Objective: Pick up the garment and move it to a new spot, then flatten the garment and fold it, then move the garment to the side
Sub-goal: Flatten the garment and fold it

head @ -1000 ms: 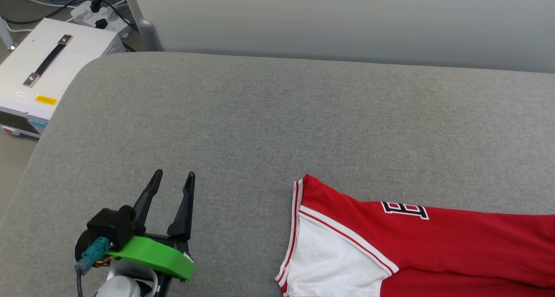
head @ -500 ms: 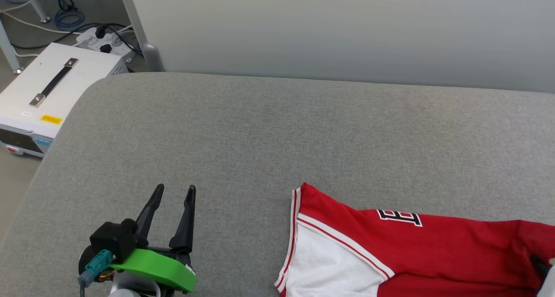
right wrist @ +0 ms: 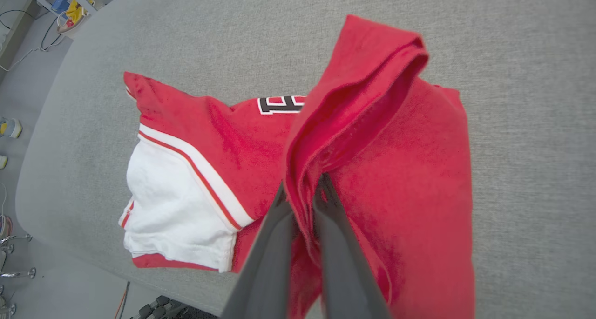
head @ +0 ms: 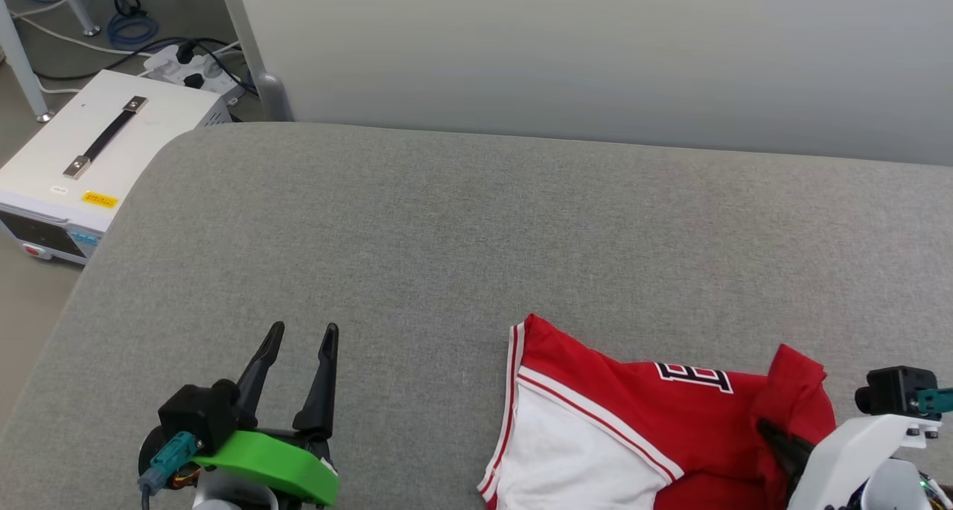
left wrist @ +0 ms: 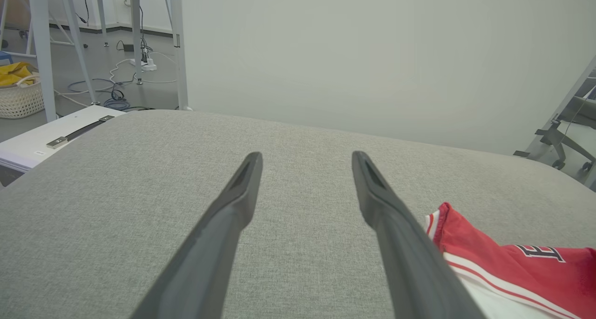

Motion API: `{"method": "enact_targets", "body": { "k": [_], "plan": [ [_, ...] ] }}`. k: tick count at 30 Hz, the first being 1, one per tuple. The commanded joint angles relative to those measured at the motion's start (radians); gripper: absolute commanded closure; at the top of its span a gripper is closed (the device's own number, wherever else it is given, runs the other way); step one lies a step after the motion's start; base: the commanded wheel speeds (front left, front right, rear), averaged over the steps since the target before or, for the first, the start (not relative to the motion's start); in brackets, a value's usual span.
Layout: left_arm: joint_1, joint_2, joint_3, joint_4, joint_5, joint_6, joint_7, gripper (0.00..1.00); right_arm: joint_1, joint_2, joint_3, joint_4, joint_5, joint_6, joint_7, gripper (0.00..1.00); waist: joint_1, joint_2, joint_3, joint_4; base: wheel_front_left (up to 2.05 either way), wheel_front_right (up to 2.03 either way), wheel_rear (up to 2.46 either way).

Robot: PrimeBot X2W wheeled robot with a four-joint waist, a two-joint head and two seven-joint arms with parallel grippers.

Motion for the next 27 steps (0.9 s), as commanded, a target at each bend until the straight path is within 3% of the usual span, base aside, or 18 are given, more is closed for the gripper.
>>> {"method": "enact_targets", "body": {
  "k": [1, 16, 25, 27],
  "plan": [
    [0.016, -0.007, 0.002, 0.002, 0.006, -0.006, -0.006, 0.00, -0.008, 0.008, 0.013, -0.004, 0.015, -0.001, 0.001, 1.00, 0.0000, 0.0000, 0.000, 0.003, 0.00, 0.00, 0.00],
    [0.013, -0.003, -0.007, 0.016, 0.006, -0.007, -0.006, 0.00, -0.090, 0.023, 0.288, 0.146, 0.156, -0.001, -0.111, 1.00, 0.0000, 0.0000, 0.002, 0.049, 0.00, 0.00, 0.00],
    [0.010, 0.002, -0.010, 0.020, 0.001, -0.007, -0.006, 0.00, -0.152, 0.023, 0.356, 0.280, 0.176, -0.001, -0.201, 1.00, 0.0000, 0.0000, 0.004, 0.075, 0.00, 0.00, 0.00],
    [0.010, 0.003, -0.009, 0.020, 0.000, -0.007, -0.006, 0.00, -0.165, 0.023, 0.362, 0.305, 0.166, -0.001, -0.214, 0.49, 0.0000, 0.0000, 0.006, 0.078, 0.00, 0.00, 0.00]
  ]
}}
